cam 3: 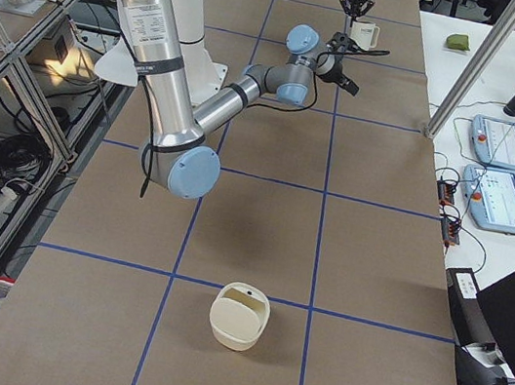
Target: Left arm hands cup to right arm to dump lemon
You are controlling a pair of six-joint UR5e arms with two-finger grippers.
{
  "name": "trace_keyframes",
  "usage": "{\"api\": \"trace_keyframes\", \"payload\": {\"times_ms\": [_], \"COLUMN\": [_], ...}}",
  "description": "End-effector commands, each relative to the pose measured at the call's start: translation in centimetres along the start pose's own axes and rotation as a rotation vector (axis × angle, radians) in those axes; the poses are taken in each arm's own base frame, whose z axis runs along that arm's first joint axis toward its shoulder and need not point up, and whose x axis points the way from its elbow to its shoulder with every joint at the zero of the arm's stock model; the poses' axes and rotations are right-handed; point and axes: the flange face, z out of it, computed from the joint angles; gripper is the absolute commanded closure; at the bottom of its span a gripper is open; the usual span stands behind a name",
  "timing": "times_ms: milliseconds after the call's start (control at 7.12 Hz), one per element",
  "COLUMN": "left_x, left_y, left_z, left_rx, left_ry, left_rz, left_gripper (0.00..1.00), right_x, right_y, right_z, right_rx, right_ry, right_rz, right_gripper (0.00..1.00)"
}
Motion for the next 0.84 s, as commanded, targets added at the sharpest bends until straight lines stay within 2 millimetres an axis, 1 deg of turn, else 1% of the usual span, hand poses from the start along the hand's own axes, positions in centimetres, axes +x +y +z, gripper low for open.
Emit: {"api": "trace_keyframes", "payload": {"times_ms": [0,140,281,421,702], "left_x": [0.7,0.6,0.9,0.9,-0.5], "left_y": [3.2,3.4,4.5,6.6,9.9], "left_z": [1.0,1.2,1.0,1.3,2.8], "left_rx": [-0.031,-0.034,-0.046,-0.068,-0.104], "left_ry": [-0.008,-0.012,-0.01,-0.017,-0.052], "left_rz": [-0.08,-0.119,-0.163,-0.183,-0.176], "left_gripper": [1.0,1.0,1.0,1.0,1.0], "right_x": [-7.0,-9.5,-11.0,-12.4,-14.0], "right_y": [-0.9,-0.5,-0.4,-0.1,0.6], "right_z": [0.8,0.9,1.0,1.0,0.9], "right_rx": [0.108,0.132,0.148,0.154,0.162], "right_ry": [0.08,0.123,0.15,0.158,0.18], "right_rz": [-0.01,-0.011,-0.013,-0.017,-0.022], "right_gripper": [0.02,0.02,0.02,0.03,0.03]}}
